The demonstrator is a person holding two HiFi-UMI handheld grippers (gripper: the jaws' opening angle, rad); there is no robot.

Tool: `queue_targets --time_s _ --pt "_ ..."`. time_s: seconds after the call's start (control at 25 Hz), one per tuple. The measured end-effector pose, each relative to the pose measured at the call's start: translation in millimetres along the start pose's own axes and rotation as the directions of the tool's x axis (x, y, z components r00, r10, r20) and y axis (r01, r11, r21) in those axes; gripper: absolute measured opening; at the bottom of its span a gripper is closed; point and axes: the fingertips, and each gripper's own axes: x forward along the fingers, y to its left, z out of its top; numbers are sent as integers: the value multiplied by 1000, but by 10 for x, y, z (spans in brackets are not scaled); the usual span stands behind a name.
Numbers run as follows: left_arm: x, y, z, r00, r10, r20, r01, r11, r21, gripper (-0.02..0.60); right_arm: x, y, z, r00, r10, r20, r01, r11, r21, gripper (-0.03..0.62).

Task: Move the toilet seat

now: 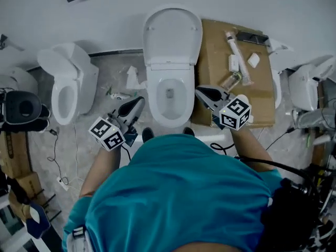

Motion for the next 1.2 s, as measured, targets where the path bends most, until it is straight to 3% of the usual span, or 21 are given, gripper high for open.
queue_targets --time_s 0.2,0.36,0.56,0.72,0.92,1.2 --pt "274 409 -458 994 95 -51 -98 993 -70 3 484 -312 -478 991 73 -109 -79 995 -54 0" --pt "365 777 -901 984 127 -125 -139 986 -94 3 882 -448 -959 980 84 -181 -100 992 -78 1" --pt "428 1266 -1538 958 174 -228 -204 972 -114 3 1190 -559 -1679 954 83 -287 -111 991 -81 16" --pt "477 1542 -2000 941 180 -286 -232 960 -159 3 1346 -595 -2245 921 94 -378 -128 990 -65 69" --pt "479 1699 -2541 920 175 -351 -243 957 -160 3 1544 -494 -2890 873 131 -469 -183 981 -68 104" --pt "457 1913 -3315 875 187 -447 -279 949 -149 3 1733 -302 -3791 781 171 -601 -293 950 -109 138"
